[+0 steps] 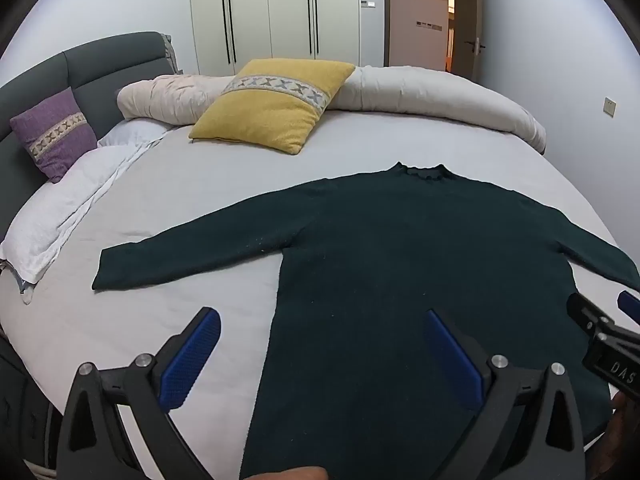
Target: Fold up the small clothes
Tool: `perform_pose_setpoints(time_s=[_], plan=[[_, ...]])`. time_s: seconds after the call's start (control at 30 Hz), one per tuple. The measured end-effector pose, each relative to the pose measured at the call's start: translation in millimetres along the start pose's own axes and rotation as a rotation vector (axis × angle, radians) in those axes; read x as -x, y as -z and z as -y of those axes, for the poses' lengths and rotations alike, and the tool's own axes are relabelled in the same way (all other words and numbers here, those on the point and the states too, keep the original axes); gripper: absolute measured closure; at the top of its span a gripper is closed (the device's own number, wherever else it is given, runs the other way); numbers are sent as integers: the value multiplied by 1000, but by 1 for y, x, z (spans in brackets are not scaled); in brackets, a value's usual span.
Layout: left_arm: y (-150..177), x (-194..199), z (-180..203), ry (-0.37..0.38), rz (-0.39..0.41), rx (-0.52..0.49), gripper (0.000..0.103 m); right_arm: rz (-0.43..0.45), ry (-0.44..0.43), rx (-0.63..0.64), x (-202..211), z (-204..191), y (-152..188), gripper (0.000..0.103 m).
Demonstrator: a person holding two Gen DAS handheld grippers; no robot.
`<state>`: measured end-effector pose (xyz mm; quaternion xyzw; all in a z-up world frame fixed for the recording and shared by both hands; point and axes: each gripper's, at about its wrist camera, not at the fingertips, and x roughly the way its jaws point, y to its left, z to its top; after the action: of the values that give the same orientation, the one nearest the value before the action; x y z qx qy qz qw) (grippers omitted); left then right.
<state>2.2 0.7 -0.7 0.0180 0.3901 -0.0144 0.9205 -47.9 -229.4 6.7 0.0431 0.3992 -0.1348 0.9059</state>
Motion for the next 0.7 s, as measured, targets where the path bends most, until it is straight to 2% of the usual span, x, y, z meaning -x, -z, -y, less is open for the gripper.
perform_pose_setpoints(time_s=[0.03, 0.7], plan=[[1, 2, 0, -9, 31, -6, 0, 0, -1, 0, -1, 0, 0, 0], [1, 3, 0, -1, 27, 0, 0, 4, 5, 22, -5, -11, -1, 0]])
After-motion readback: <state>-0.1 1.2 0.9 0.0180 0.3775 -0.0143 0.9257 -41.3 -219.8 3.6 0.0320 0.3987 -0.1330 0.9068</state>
